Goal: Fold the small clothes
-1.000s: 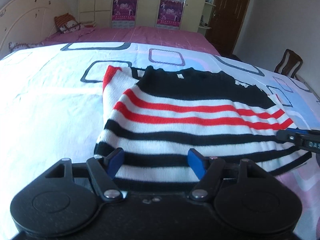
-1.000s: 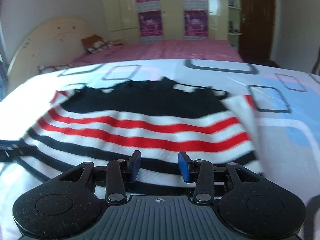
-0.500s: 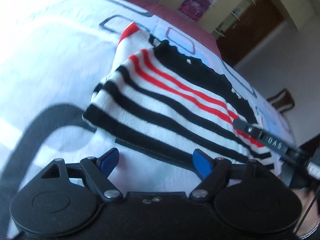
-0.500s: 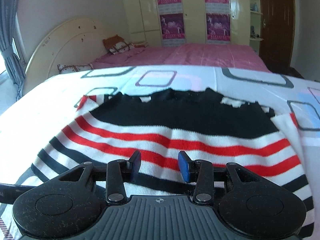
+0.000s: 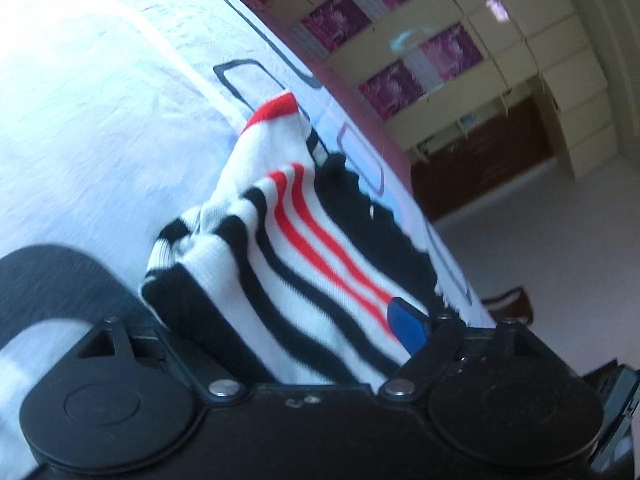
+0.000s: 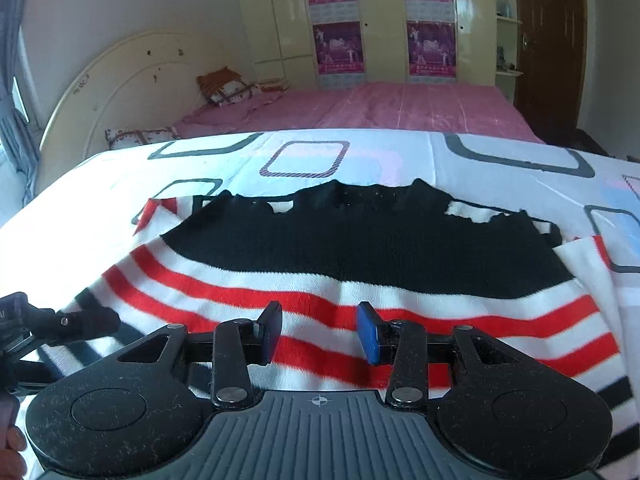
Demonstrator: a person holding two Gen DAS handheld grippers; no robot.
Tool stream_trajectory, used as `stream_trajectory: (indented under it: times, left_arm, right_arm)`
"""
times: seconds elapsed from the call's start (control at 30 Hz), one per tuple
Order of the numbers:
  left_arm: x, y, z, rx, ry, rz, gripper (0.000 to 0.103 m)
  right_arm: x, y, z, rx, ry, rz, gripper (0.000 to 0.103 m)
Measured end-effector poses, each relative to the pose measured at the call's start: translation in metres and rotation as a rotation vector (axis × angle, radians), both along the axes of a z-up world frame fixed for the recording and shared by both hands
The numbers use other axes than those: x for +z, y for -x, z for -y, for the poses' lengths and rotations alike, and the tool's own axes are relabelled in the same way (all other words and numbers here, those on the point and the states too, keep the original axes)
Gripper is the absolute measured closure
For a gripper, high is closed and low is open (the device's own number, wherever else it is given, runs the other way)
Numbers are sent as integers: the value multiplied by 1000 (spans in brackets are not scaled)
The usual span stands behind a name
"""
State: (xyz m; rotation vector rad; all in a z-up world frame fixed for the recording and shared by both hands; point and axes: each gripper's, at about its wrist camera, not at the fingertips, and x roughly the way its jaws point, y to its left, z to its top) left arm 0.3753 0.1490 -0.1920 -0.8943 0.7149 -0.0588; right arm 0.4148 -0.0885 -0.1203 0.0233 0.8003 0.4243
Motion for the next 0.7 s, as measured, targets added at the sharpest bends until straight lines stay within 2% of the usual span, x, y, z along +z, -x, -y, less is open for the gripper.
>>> stream_trajectory:
  times: [0.07, 0.1, 0.13, 0.17, 0.23, 0.33, 0.4, 0.57, 0.7]
  left_arm:
    - [-2, -3, -2, 17, 18, 18, 24]
    - [-4, -5, -2, 25, 21, 23, 30]
    - [-5, -6, -3, 34, 22, 24, 40]
    - [-8, -6, -5, 45, 28, 24, 45]
    - [-13, -6, -9, 74, 45, 21, 63]
    - [-18, -5, -12, 90, 53, 30, 72]
    - [-19, -2, -13, 94, 53, 33, 75]
    - [-16, 1, -10, 111, 51, 33, 77]
    - [-11, 3, -4, 121, 13, 23, 79]
  right_arm:
    - [-16, -2, -9, 22, 56, -30, 62]
    - [-20, 1, -11, 29, 77, 4, 62]
    - [-21, 2, -12, 29, 86, 9, 62]
    - [-20, 1, -13, 27, 93, 5, 62]
    - [-17, 1, -14, 23, 103, 1, 62]
    - [-26, 9, -15, 11, 111, 44, 62]
    - [-27, 11, -21, 13, 144, 64, 62]
    - [-25, 8, -19, 21, 135, 49, 62]
    - [-25, 7, -14, 36, 113, 47, 60]
